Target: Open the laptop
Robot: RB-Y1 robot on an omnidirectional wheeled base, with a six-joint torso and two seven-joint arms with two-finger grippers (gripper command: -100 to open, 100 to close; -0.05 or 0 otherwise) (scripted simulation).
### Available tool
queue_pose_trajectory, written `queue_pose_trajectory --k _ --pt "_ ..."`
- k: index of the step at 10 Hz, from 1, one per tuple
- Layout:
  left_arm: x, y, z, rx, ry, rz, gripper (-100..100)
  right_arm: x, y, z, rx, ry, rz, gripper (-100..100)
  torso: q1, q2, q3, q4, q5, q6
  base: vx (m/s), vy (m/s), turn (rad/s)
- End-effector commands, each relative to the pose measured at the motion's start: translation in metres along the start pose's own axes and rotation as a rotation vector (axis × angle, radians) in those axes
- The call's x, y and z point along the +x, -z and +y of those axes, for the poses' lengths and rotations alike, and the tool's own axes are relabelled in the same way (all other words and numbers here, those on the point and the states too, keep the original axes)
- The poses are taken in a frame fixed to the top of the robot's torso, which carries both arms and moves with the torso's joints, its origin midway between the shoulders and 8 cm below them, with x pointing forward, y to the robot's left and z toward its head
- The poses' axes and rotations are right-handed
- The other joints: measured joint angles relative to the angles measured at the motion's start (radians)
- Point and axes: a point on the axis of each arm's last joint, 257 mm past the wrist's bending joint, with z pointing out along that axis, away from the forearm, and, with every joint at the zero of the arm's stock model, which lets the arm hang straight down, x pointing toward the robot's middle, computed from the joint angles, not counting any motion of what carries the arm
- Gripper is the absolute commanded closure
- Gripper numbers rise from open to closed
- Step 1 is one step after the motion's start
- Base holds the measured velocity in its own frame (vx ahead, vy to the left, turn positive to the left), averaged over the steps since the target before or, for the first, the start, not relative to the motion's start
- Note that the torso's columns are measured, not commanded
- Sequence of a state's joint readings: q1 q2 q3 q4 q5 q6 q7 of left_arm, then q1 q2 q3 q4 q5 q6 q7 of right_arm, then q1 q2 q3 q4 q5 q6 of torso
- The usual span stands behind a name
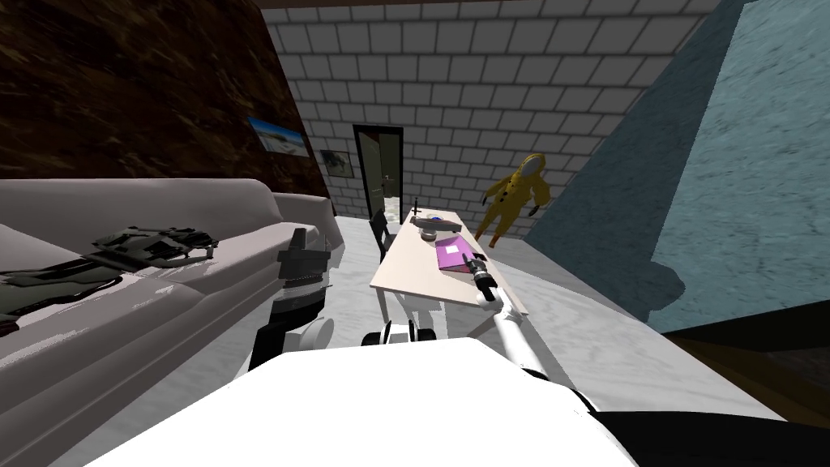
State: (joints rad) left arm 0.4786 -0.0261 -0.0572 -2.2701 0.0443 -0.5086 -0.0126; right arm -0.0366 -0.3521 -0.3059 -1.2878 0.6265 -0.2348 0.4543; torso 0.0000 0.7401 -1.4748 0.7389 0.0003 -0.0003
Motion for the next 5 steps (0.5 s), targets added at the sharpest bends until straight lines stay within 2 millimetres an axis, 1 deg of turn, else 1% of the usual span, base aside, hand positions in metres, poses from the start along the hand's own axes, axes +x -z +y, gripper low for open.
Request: queue_pose_trajectory --k 1,3,4,5 --pt "0.000 0.000 0.000 0.000 0.000 0.000 0 -0.019 -0.013 -0.008 0.020 0.004 -0.005 -100 0.000 -0.001 -0.001 0.000 0.000 0.000 -0.072 0.018 0.058" --pt "0.000 0.000 0.000 0.000 0.000 0.000 0 -0.033 -0.022 -0.013 0.036 0.007 -0.011 -100 0.000 -0.003 -0.002 -0.001 0.000 0.000 -0.072 0.016 0.075" --pt "0.000 0.000 0.000 0.000 0.000 0.000 0 -0.029 -0.020 -0.012 0.028 0.008 -0.010 -100 0.000 -0.003 -0.002 -0.001 0.000 0.000 -0.032 0.003 0.013" --pt "0.000 0.000 0.000 0.000 0.000 0.000 0 -0.030 -0.020 -0.013 0.031 0.006 -0.010 0 -0.001 -0.004 -0.002 -0.001 -0.001 0.001 -0.007 0.001 -0.003"
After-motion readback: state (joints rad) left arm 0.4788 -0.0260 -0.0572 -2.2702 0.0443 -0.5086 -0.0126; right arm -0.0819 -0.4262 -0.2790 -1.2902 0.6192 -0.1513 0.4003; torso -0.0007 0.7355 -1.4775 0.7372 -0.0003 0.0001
